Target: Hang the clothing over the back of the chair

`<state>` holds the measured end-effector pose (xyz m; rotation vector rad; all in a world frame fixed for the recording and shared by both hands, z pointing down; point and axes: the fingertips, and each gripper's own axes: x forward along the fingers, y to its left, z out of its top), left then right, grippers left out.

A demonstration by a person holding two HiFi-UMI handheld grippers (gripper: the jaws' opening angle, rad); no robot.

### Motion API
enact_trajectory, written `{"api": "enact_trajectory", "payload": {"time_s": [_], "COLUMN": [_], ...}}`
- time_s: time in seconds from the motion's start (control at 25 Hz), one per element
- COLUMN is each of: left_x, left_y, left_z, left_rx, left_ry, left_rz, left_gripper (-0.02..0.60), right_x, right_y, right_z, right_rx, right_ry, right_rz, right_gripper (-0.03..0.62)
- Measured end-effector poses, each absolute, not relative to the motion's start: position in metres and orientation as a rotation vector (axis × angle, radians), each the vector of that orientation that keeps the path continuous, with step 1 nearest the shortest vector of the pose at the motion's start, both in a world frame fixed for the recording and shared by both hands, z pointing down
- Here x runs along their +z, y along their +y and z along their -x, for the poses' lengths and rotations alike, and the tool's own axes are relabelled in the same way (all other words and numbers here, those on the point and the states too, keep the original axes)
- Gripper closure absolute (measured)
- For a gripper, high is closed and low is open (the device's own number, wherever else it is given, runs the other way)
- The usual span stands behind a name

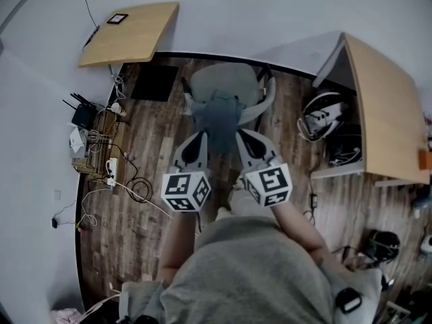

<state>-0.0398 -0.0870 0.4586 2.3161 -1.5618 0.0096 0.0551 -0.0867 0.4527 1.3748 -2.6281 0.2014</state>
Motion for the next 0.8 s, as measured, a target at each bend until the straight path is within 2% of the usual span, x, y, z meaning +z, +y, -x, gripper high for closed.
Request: {"api": "enact_trajectory", "payload": {"time_s": [0.8], "left_x": [0.468], "left_y": [-0.001], "left_z": [0.051], "left_rx": [0.000], "left_ry": [-1.577], "left_rz": [-2.262], "left_gripper": [0.583], "right_x": [0.450], "right_y": [-0.011], "right_z": [-0.030], "right_rx": [0.155], "right_ry": [-2.655], "right_rz": [-1.283], "right_gripper": [0.595]}}
